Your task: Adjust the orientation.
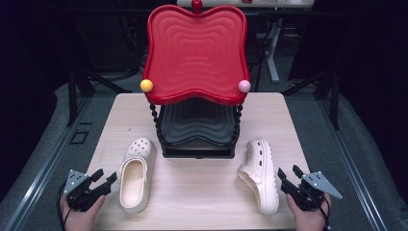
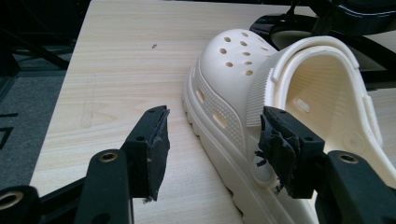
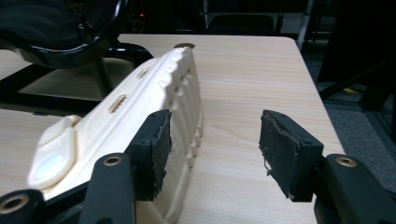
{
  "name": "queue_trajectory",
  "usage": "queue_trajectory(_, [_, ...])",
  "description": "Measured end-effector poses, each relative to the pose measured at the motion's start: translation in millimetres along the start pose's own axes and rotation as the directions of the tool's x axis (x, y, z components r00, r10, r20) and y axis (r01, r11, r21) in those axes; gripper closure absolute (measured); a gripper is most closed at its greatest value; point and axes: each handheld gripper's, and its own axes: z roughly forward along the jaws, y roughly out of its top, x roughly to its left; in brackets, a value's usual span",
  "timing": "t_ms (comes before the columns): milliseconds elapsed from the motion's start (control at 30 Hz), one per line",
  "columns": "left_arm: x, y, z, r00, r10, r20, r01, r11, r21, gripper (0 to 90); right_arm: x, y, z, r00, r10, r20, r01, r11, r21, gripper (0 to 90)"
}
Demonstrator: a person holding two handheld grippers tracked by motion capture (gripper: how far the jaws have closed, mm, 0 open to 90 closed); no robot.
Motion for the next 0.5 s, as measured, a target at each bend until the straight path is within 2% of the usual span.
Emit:
queue_trajectory(167, [1.6, -0.4, 1.1, 1.0000, -0.001, -0.004, 0.001, 1.0000, 0.001, 42.6, -5.1, -1.0, 1.1, 0.9994, -0.016, 0.032, 0.015, 1.000, 0.013, 42.8])
queue_trajectory(500, [-0.6, 0.7, -2.2, 0.9999, 0.012, -0.009, -0.012, 0.9999, -0.010, 44.1, -10.5, -1.7, 2.5, 0.9984, -0.011, 0.055, 0.010, 1.000, 0.028, 42.9])
